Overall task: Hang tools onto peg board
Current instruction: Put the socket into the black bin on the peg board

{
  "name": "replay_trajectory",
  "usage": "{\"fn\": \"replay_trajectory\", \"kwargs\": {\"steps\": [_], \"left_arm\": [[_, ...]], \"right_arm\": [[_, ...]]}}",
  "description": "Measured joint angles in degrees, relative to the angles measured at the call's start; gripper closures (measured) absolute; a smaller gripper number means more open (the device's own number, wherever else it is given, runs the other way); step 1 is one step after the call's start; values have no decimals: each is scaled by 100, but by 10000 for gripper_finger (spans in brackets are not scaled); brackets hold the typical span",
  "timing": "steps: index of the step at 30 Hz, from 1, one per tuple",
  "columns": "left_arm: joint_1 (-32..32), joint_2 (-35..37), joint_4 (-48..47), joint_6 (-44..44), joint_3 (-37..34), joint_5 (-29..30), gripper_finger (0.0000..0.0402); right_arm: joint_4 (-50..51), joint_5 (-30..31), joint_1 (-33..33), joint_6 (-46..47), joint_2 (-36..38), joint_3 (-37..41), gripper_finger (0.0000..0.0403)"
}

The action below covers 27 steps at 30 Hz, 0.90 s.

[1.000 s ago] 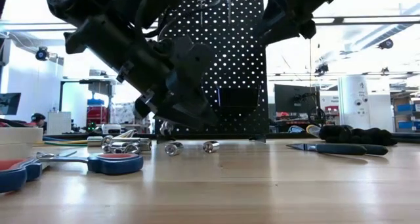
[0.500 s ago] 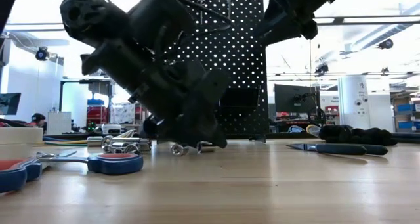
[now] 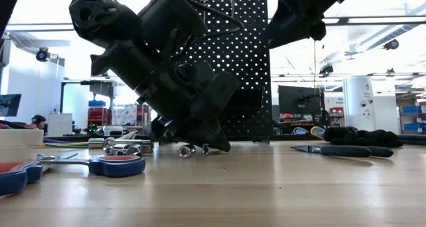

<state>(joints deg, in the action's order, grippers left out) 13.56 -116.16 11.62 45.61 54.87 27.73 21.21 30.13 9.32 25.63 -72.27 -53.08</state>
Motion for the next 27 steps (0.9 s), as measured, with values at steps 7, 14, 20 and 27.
{"fn": "replay_trajectory", "kwargs": {"steps": [7, 14, 20, 27], "left_arm": [[8, 361, -267, -572, 27, -90, 356], [-93, 1285, -108, -1466, 52, 140, 356], [-681, 1792, 12, -2252, 183, 284, 356], [-1627, 1732, 121, -2783, 728, -340, 356]], "right_arm": [[23, 2, 123, 0, 18, 0, 240], [504, 23, 638, 453, 83, 14, 259], [562, 586, 1226, 830, 87, 26, 275], [587, 907, 1633, 1142, 90, 26, 291]]}}
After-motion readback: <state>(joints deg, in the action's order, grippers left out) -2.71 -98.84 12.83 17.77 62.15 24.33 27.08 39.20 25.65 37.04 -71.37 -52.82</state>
